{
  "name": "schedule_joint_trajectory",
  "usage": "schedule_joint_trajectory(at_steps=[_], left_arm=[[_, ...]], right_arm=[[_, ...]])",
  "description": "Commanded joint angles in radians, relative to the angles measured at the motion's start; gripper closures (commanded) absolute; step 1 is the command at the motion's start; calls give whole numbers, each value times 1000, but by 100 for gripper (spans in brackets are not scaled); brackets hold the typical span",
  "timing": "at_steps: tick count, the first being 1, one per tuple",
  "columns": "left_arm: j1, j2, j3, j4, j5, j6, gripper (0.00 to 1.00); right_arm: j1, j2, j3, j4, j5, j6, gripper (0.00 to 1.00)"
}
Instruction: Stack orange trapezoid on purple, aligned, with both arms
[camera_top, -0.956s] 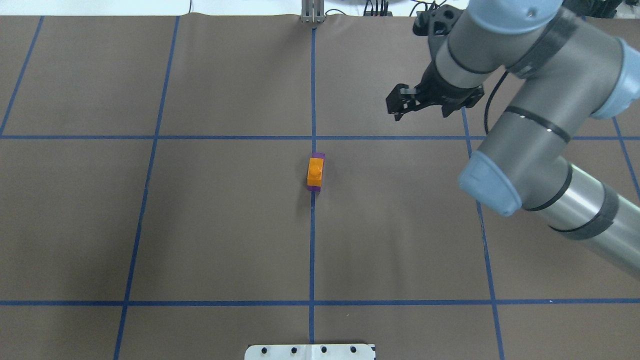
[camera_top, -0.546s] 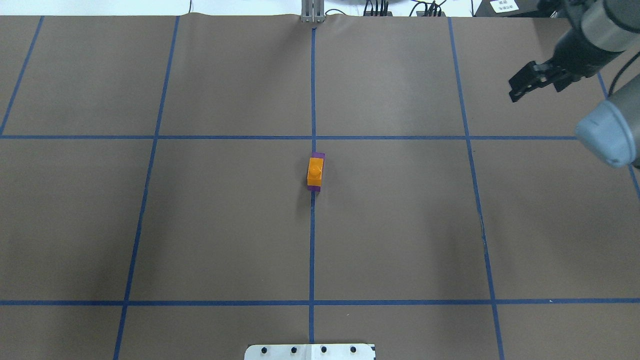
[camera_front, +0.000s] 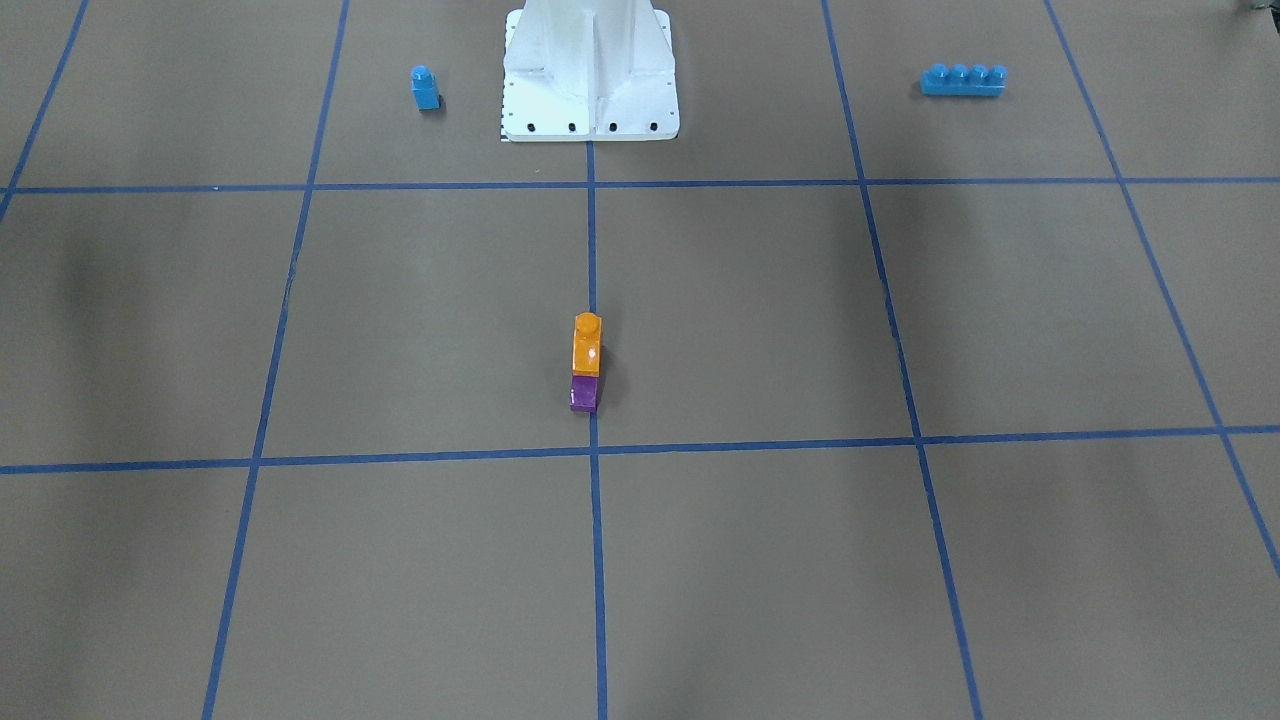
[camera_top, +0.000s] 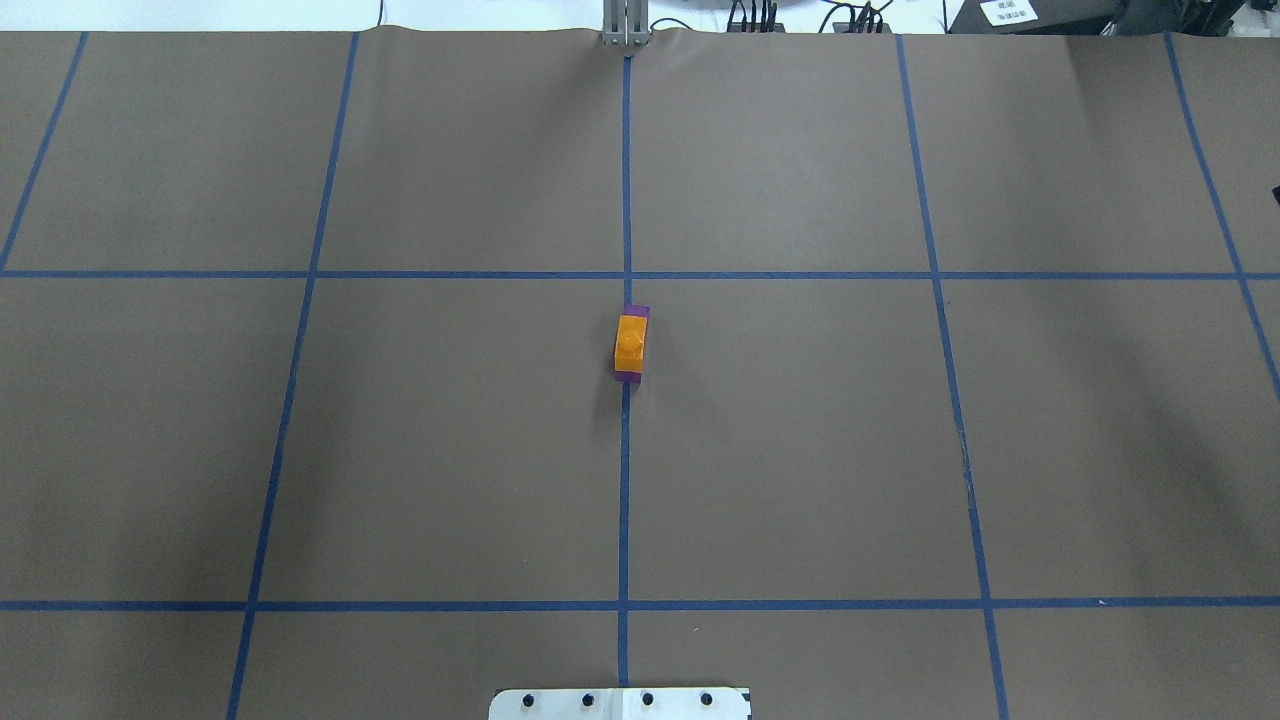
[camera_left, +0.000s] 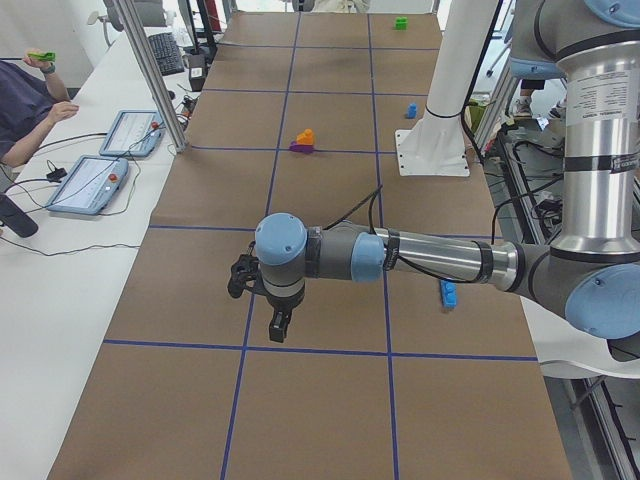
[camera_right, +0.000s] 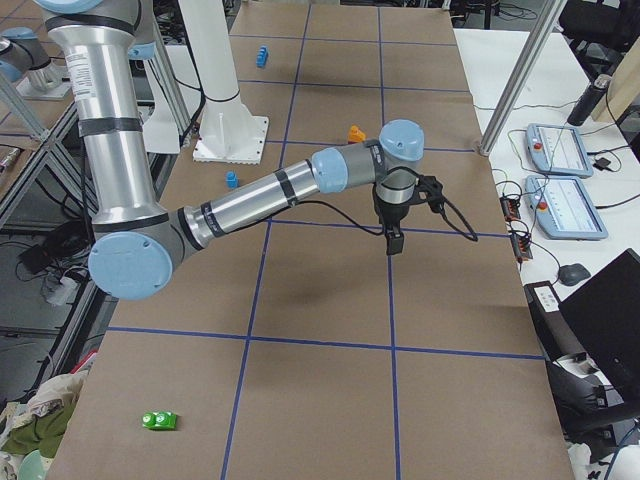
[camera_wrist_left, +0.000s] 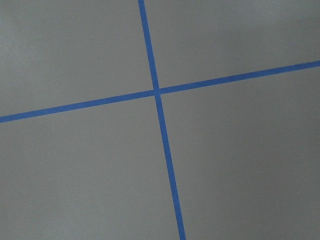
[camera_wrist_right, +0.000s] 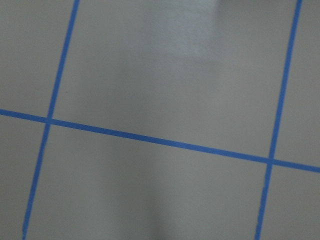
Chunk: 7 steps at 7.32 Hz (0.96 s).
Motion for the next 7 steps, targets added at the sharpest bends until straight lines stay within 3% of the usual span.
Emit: schedule_joint_trajectory(at_steps=[1,7], left_arm=[[-11,8,-10,-3,3,1,0],[-14,39,-20,-4,2,4,0]], right_arm=[[66,-133,-5,1,6,-45,0],[87,-183,-18,3,2,-42,0]])
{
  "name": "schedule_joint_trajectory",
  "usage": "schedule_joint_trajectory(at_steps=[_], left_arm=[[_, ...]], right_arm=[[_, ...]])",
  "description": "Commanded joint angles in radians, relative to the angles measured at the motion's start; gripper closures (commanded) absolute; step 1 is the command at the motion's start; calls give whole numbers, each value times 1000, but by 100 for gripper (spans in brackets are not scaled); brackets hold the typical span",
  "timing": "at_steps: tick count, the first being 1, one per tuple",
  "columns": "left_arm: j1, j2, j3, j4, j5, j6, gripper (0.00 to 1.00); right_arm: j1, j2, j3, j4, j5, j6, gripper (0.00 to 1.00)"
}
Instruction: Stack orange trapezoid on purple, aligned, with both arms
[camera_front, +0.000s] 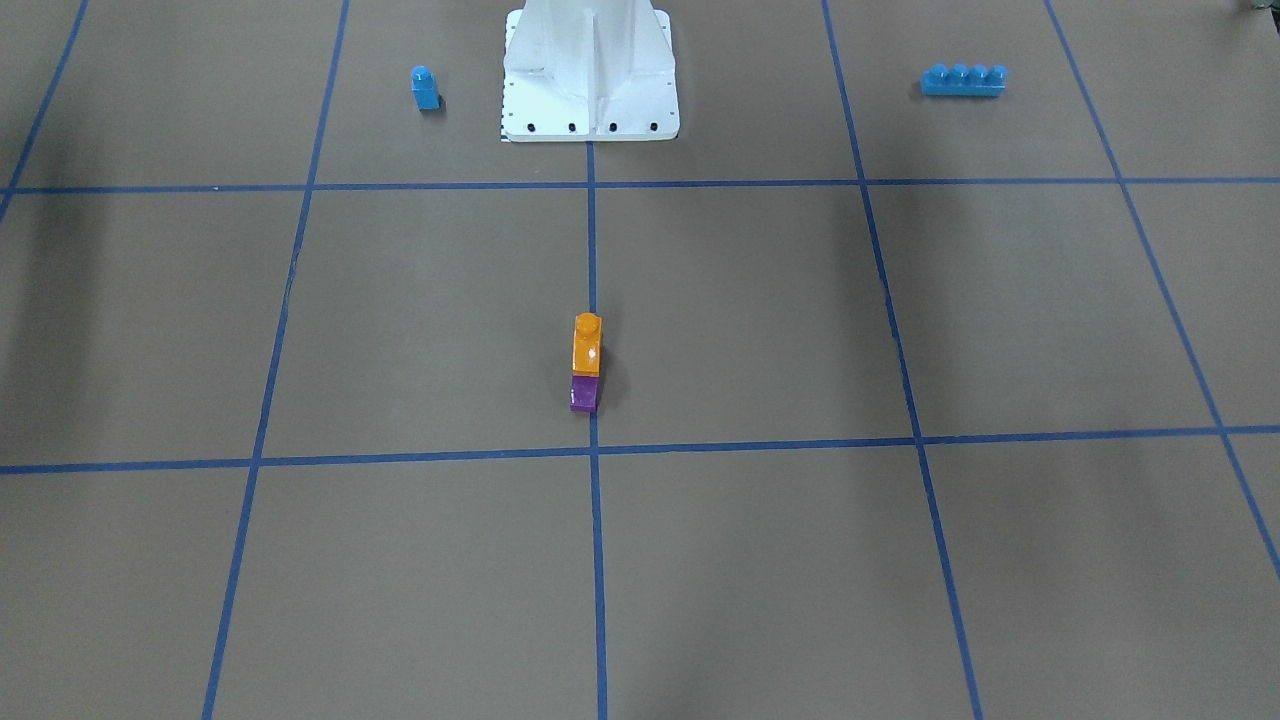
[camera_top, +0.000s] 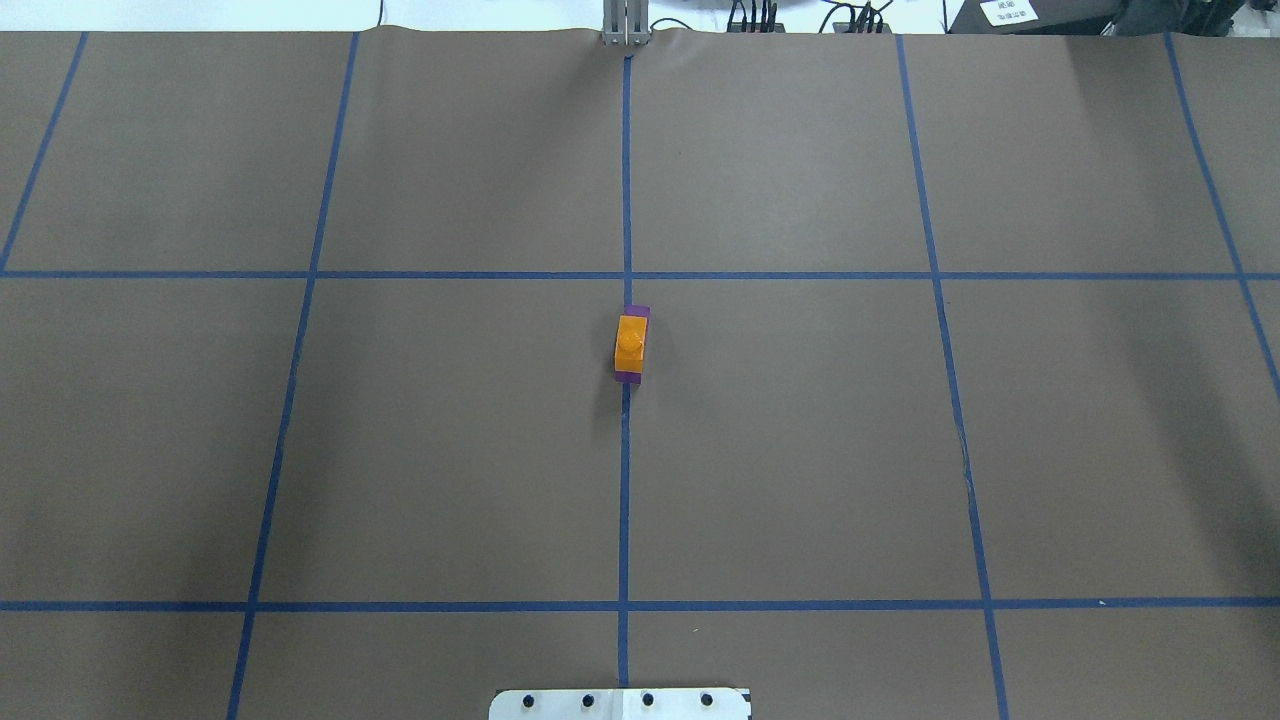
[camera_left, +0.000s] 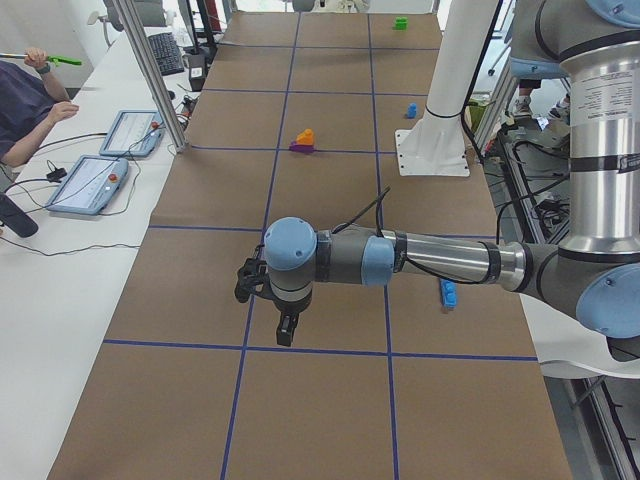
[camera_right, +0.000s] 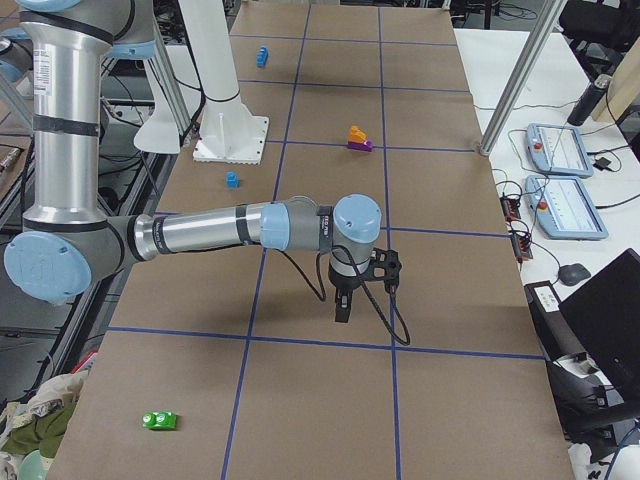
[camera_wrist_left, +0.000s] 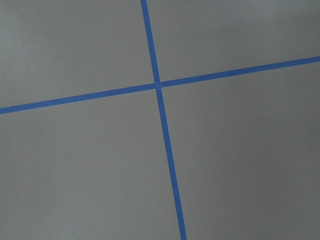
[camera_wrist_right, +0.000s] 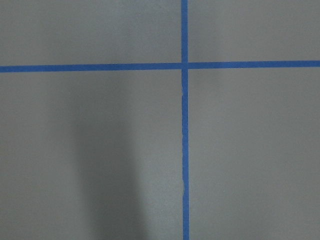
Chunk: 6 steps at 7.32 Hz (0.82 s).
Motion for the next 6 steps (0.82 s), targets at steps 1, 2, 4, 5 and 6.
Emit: schedule_joint_trajectory(at_steps=[1,2,4,5,6], left_arm=[[2,7,-3,0,7,5,0],[2,20,-6,-3,1,8,0],[2,22,-3,-1,4,8,0],[2,22,-5,-1,4,8,0],[2,22,-5,-1,5,8,0]], right_arm=[[0,1,7,0,0,0,0],[0,-1,7,0,1,0,0],[0,2,8,0,1,0,0],[0,2,7,2,1,-1,0],[0,2,7,0,3,0,0]])
